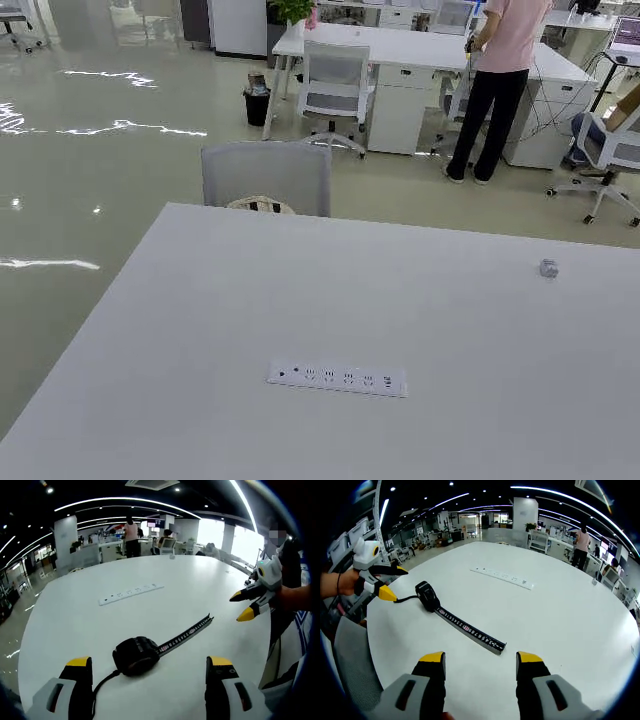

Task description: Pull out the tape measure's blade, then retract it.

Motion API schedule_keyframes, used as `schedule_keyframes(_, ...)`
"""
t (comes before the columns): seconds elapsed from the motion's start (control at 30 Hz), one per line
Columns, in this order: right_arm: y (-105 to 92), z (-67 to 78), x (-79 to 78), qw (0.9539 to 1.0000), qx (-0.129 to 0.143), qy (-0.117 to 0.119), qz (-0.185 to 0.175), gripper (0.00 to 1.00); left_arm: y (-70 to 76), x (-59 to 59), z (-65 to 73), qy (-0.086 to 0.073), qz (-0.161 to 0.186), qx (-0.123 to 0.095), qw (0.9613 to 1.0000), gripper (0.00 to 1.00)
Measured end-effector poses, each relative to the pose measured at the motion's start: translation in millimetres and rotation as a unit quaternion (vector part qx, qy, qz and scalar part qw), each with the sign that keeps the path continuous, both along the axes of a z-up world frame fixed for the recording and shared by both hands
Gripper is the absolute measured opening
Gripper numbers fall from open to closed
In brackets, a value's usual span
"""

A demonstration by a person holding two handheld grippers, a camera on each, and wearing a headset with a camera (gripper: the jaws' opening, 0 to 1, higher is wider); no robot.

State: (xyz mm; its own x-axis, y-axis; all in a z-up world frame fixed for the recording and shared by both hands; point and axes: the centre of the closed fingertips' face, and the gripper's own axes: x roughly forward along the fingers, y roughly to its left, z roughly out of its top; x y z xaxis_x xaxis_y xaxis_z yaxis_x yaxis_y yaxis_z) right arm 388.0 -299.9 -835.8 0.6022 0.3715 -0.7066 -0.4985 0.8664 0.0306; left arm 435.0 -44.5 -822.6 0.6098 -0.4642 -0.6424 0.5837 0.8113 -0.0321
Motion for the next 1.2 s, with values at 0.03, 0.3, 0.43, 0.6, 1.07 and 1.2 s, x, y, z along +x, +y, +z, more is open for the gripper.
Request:
schedule_keyframes(0.03,0.3,0.9,-0.8,1.0000,0.002,-0.001,-0.002,0.57,0.6,-1.3,0.2,0.001,0.003,-0.001,1.0000,0.91)
schedule_keyframes(0.3,3.9,7.3,-11.3,0.9999,-0.003,-0.001,-0.015,0.67,4.5,-12.1,4.0,0.004,0.030,-0.007,0.9995,0.96)
schedule_keyframes(0.43,7.9,12.4,-15.3,0.9999,0.002,-0.004,-0.016,0.68,5.7,-16.7,5.7,0.003,0.037,-0.008,0.9993,0.97)
schedule_keyframes(0.6,11.1,17.6,-19.7,0.9997,0.009,-0.006,-0.021,0.73,5.7,-22.8,8.3,0.004,0.049,-0.012,0.9987,1.00)
schedule_keyframes(1.07,13.1,28.3,-40.3,0.9990,0.029,-0.002,-0.034,0.85,6.3,-36.8,20.7,0.000,0.085,-0.021,0.9961,1.00)
schedule_keyframes(1.2,13.2,29.4,-45.1,0.9989,0.031,-0.002,-0.035,0.92,8.2,-41.4,23.2,0.000,0.096,-0.017,0.9953,1.00)
